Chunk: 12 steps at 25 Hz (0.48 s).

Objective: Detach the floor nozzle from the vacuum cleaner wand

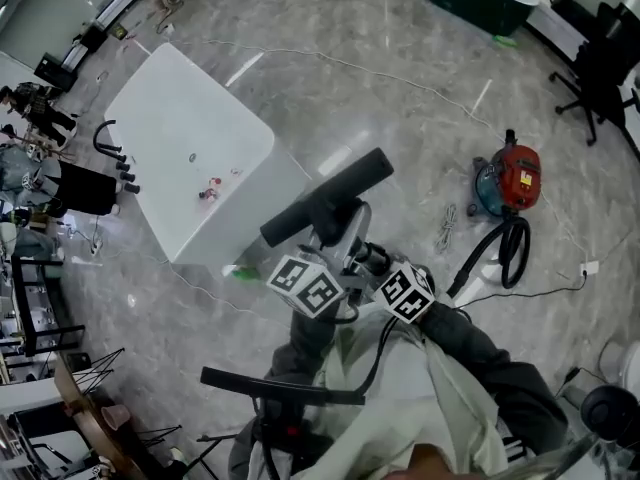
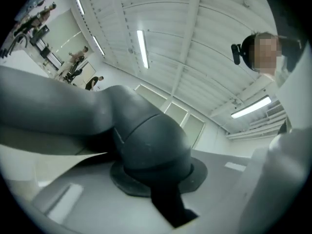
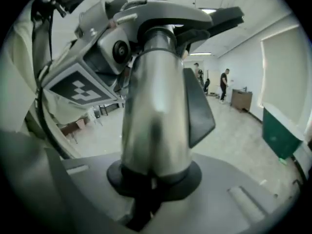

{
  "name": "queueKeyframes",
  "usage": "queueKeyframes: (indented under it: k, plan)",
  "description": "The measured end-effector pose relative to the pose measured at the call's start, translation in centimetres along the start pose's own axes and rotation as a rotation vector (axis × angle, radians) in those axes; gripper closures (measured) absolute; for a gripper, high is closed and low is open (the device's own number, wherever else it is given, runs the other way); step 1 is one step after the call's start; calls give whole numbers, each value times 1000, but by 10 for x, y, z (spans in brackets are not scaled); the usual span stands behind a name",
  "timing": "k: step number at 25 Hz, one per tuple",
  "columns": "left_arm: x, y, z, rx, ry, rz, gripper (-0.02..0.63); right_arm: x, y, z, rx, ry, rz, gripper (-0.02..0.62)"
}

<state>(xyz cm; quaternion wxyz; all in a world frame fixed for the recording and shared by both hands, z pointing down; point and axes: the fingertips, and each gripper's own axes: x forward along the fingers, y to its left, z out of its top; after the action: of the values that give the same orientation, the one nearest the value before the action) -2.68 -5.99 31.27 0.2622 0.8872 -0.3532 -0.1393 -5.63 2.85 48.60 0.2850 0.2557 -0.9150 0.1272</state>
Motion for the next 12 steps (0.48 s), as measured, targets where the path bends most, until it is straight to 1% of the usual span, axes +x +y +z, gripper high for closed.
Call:
queueKeyframes:
  k: [1, 2, 3, 4, 5, 6, 7, 8, 9, 10, 11, 12]
  plan:
    - [0, 1, -1, 8, 3, 24, 535, 0, -4, 0, -3, 1, -42, 558]
    - [1, -2, 0, 21, 5, 12, 535, 0, -5, 0, -10, -5, -50, 558]
    - [0, -9, 1, 39, 4, -35, 535, -1, -3, 1, -21, -15, -30, 558]
    - [-2, -19, 3, 59, 0, -110, 535, -2, 2, 3, -40, -31, 16, 558]
    - [-6, -33, 4, 80, -9, -206, 535, -6, 10, 5, -61, -51, 89, 557]
    - [-12, -48, 4, 99, -23, -316, 534, -11, 21, 6, -83, -72, 187, 555]
    - [-19, -64, 3, 112, -39, -426, 534, -19, 32, 5, -101, -89, 303, 555]
    - [-24, -78, 2, 118, -55, -520, 534, -29, 43, 1, -111, -96, 422, 557]
    - [-27, -88, 1, 117, -67, -583, 532, -38, 51, -2, -114, -95, 527, 557]
    - [-27, -92, -1, 112, -70, -610, 532, -44, 55, -5, -108, -90, 605, 557]
    - [-23, -90, -2, 101, -65, -600, 532, -46, 54, -7, -95, -85, 647, 557]
    - [-17, -83, -3, 88, -56, -563, 532, -44, 51, -7, -77, -82, 649, 557]
